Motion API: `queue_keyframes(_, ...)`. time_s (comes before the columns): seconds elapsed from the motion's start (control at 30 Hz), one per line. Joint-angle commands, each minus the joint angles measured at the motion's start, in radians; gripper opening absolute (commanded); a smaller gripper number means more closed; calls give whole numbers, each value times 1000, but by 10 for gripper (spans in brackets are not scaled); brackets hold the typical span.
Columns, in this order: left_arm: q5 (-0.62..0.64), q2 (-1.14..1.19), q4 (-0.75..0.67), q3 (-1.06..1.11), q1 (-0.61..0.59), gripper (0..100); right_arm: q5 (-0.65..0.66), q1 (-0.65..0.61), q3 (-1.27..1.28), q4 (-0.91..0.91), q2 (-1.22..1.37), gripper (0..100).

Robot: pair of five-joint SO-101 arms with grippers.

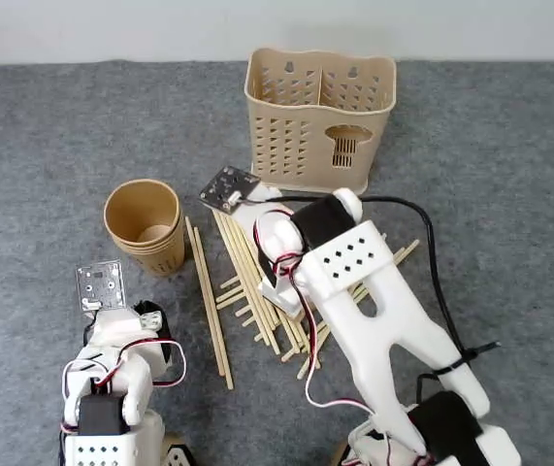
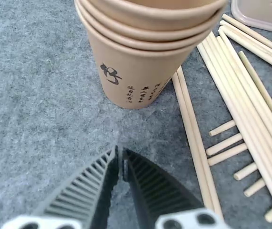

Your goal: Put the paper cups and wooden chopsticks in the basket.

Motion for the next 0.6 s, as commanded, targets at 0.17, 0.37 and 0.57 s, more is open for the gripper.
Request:
queue_keyframes(0.17,-3,-14,3,-19,-2,14,15,-5,51,-185,-65,148)
queue_keyframes(0.37,-3,-14,3,-19,-2,14,46,-1,51,-252,27,148)
queue_keyframes(0.57,-3,-14,3,-19,-2,14,51,59,51,-305,111,148)
